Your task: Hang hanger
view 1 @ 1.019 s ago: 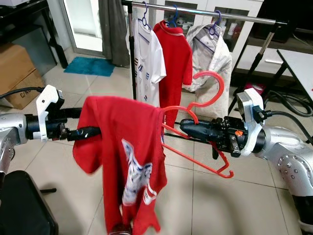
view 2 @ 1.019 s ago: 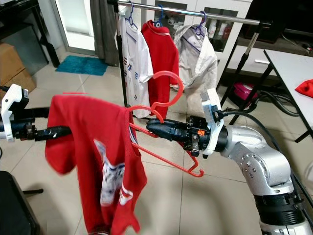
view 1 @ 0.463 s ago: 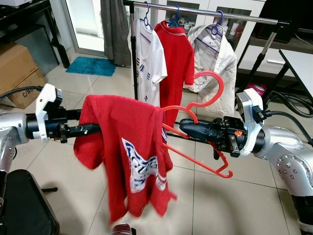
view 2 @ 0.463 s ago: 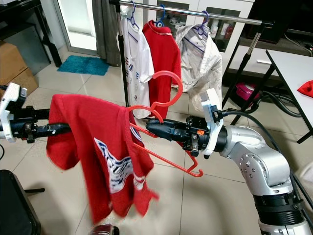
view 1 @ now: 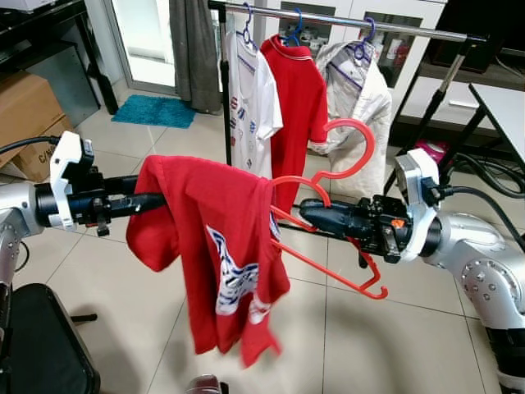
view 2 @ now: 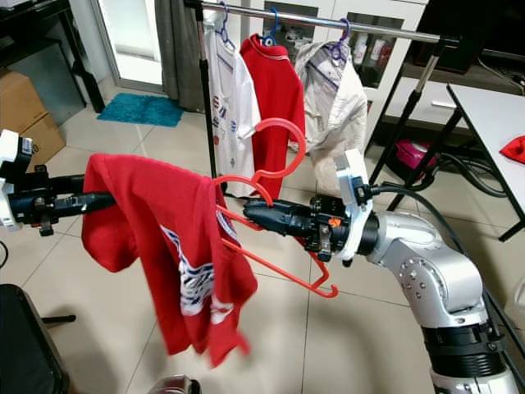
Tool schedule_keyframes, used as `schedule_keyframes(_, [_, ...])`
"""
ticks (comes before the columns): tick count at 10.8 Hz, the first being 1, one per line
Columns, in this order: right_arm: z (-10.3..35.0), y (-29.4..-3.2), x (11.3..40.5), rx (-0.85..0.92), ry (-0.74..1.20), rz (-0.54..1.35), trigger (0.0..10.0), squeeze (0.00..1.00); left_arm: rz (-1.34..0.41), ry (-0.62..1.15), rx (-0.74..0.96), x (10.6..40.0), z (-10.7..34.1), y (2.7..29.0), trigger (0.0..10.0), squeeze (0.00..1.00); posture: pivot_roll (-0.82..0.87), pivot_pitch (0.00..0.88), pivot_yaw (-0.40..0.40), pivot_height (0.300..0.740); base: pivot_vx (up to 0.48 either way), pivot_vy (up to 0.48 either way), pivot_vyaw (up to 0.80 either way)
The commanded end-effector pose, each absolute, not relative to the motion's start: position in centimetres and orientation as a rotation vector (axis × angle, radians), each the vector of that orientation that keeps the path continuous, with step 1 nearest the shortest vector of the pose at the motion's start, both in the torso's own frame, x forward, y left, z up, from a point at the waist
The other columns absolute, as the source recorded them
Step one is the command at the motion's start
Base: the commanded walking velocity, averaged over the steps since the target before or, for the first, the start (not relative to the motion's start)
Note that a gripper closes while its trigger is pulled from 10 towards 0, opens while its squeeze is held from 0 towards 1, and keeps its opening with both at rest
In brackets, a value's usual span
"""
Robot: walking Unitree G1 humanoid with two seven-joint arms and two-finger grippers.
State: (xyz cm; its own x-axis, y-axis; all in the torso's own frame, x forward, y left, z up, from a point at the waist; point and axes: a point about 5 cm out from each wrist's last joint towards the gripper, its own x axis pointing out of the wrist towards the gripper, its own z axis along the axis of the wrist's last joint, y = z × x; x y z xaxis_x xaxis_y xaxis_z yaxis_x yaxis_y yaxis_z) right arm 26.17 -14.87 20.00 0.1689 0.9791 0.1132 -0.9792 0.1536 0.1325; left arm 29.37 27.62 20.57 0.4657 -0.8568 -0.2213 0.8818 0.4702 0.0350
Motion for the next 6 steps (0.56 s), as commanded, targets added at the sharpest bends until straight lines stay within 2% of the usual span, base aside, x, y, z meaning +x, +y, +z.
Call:
schedule_keyframes(1, [20.97, -15.00, 26.44, 0.175, -0.055, 1.401, 10.0, 0.00, -1.064, 0.155, 0.161, 29.48, 21.13, 27.72, 0.0, 0.00, 0.08, 0.017, 0.013, 0.740, 0.000, 0.000, 0.00])
schedule_keyframes(6, [20.88, -14.97, 26.77, 0.178, -0.075, 1.365, 10.0, 0.00, -1.040, 0.120, 0.133, 29.03, 21.60, 28.27, 0.0, 0.00, 0.08, 0.008, 0.021, 0.740, 0.000, 0.000, 0.00])
